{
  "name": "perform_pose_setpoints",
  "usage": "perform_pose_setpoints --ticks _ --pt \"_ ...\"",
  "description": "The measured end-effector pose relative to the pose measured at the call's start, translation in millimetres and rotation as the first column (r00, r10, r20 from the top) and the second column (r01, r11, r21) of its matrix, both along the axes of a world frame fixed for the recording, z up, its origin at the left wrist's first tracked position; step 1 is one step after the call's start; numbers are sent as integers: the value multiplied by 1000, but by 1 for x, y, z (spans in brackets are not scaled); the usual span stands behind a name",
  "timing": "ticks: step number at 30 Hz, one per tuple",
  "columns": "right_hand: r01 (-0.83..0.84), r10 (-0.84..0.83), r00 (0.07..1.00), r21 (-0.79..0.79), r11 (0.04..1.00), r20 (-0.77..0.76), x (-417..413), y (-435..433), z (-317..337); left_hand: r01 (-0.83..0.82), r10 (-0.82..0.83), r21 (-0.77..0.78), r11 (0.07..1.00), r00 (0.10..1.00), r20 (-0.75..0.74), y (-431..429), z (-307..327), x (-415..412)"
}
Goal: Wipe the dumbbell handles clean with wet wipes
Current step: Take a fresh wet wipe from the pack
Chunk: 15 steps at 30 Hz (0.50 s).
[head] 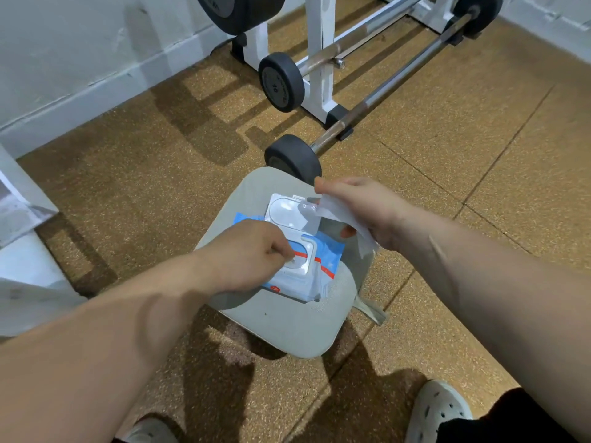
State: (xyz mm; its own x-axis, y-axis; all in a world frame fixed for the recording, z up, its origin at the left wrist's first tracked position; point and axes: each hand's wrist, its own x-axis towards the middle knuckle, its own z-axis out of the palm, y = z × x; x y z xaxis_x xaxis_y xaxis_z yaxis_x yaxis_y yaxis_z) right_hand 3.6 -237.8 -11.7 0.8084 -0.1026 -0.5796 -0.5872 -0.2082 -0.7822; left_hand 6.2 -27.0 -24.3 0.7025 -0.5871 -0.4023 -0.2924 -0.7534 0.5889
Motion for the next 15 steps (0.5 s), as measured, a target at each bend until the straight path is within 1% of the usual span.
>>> perform_pose_setpoints --ticks 1,2,3,4,5,6,7,8,10,12,13,15 --pt "5 -5 1000 5 1000 16 2 1 2 -47 48 -37 998 999 24 1 2 0" --pt "-13 13 999 5 1000 43 3 1 4 -153 163 -116 981 983 82 3 5 2" --pt "-54 53 997 13 998 64 5 2 6 -281 318 -215 935 934 161 5 8 5" --pt "-126 125 990 17 992 73 5 4 9 -395 468 -308 865 857 216 9 11 9" --pt "-210 208 976 18 978 68 5 7 10 -484 585 -373 792 777 232 13 15 13" --pt "-291 290 956 8 957 51 3 10 9 -542 653 -398 740 721 231 17 17 16" --pt "-357 358 934 -21 934 16 1 14 7 -573 678 -393 720 702 218 20 18 18" --pt "-414 413 910 -65 908 -26 -1 17 4 -582 672 -369 724 715 190 22 17 20" --pt "-494 485 869 -157 855 -94 -3 23 -2 -553 602 -307 775 793 93 25 11 20" --pt "-525 511 851 -196 828 -120 -4 26 -4 -507 522 -251 824 853 -10 24 5 16" --pt "-541 528 841 -225 811 -116 -3 27 -4 -486 492 -230 843 870 -35 23 3 15" --pt "-584 578 808 -284 760 -113 -1 27 -3 -460 464 -224 860 885 -34 20 2 14"
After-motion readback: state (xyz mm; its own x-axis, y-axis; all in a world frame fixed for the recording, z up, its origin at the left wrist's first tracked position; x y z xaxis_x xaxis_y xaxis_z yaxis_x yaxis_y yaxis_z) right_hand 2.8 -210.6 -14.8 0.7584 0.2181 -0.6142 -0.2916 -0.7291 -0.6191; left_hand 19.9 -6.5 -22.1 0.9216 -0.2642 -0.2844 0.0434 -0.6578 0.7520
